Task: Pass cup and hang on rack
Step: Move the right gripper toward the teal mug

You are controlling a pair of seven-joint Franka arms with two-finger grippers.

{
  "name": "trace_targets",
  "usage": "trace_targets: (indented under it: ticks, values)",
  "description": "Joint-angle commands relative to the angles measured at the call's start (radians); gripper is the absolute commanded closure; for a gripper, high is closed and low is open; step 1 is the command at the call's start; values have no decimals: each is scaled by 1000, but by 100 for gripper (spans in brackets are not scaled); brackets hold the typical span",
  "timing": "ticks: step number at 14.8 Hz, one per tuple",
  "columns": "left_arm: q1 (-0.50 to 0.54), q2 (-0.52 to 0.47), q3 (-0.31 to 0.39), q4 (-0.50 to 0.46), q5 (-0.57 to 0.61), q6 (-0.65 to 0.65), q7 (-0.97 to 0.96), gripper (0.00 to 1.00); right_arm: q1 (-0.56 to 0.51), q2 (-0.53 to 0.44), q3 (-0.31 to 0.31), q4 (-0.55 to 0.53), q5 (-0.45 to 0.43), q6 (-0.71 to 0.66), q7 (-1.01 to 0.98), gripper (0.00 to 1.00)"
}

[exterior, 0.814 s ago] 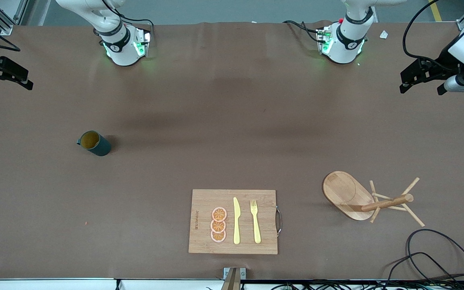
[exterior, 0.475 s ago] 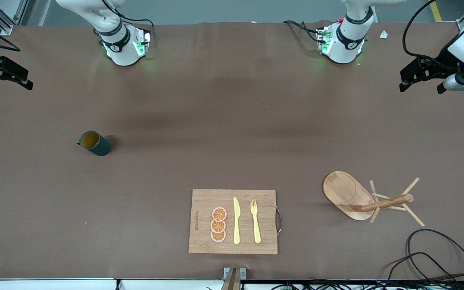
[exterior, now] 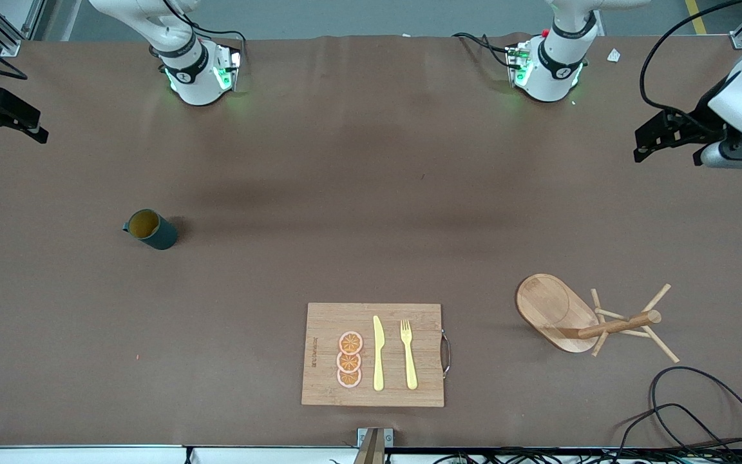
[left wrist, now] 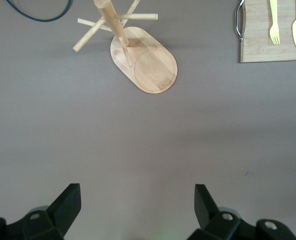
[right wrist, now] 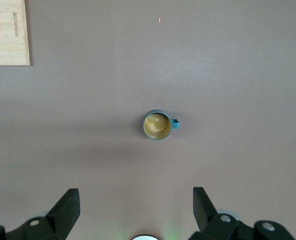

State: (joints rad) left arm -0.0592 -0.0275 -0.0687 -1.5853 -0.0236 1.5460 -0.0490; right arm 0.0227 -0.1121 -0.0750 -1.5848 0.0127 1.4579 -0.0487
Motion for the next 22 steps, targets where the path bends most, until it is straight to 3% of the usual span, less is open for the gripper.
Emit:
trace_targets:
  ticks: [1, 6, 10, 13, 16, 22]
  values:
    - [-11, 44, -2, 39, 1, -15, -3, 0, -33, -11, 1, 2, 15, 5, 7, 0]
    - [-11, 41, -22, 36, 1, -17, -5, 0, -59, 100, 0, 3, 12, 10, -3, 0]
    - [-1, 44, -28, 37, -1, -17, -2, 0, -81, 242, 0, 8, 21, 151, -11, 0]
    - [-1, 47, -26, 37, -1, -11, -3, 0, -89, 311, 0, -15, 21, 211, -250, 0]
    - [-5, 64, -26, 37, -2, -1, -9, 0, -102, 336, 1, -124, 21, 304, -307, 0]
    - [2, 61, -26, 39, -4, 0, -2, 0, -122, 338, 4, -412, 21, 603, -660, 0]
